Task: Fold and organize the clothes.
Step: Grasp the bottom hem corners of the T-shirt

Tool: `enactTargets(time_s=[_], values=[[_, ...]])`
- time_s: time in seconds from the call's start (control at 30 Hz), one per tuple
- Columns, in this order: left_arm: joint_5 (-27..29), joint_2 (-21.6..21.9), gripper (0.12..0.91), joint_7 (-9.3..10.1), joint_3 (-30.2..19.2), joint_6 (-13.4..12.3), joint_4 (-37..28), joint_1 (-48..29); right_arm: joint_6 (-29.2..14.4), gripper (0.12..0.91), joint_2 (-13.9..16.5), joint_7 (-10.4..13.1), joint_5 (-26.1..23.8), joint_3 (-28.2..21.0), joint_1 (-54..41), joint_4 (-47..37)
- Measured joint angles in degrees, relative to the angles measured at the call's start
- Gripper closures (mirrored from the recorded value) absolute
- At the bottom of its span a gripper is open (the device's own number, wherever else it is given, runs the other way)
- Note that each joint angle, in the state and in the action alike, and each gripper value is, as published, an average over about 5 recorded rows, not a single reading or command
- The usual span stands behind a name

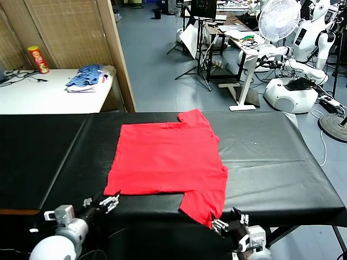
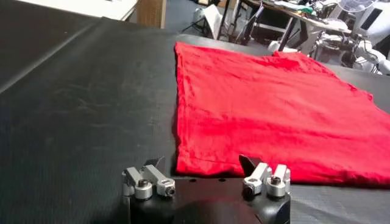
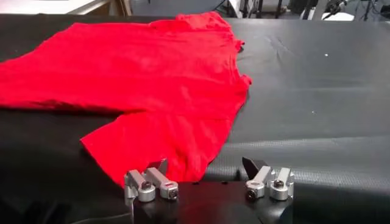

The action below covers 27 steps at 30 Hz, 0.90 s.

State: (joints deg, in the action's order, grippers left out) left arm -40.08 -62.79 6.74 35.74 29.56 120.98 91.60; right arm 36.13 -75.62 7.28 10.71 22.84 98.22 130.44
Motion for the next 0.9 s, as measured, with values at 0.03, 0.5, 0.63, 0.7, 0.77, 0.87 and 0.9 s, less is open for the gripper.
enactTargets(time_s=[0.03, 0.5, 0.63, 0.7, 0.77, 0.87, 0.9], values=[[0.09, -0.07, 0.232, -0.05, 0.00, -0.02, -0.02, -0.01, -0.04, 0.364, -0.07, -0.01, -0.09, -0.05, 0.01, -0.09], [1.86, -0.90, 0.654, -0.31, -0.58, -2.19, -1.87, -0.18, -1.29, 0.869, -1.30, 0.56, -0.75, -0.42, 0.98, -0.85], [1.81, -0.93, 0.858, -0.35, -0.92, -2.37, -1.68, -0.13, -0.08, 0.898, -1.56, 2.02, -0.49, 0.41, 2.07, 0.88], [1.79, -1.01, 0.894, -0.31, -1.08, -2.48, -1.28, 0.04, 0.58, 0.901, -1.50, 2.46, -0.33, 0.97, 2.77, 2.15], [1.74, -1.04, 0.902, -0.24, -1.18, -2.61, -0.66, 0.44, 0.77, 0.903, -1.32, 2.52, 0.18, 1.66, 3.41, 3.57], [1.67, -0.83, 0.905, 0.30, -1.18, -2.94, 0.68, 1.58, 0.05, 0.903, -0.93, 1.98, 1.31, 3.04, 3.76, 5.15], [1.63, -0.71, 0.905, 0.58, -1.09, -3.10, 1.26, 2.11, -0.38, 0.903, -0.79, 1.69, 1.73, 3.55, 3.63, 5.41]])
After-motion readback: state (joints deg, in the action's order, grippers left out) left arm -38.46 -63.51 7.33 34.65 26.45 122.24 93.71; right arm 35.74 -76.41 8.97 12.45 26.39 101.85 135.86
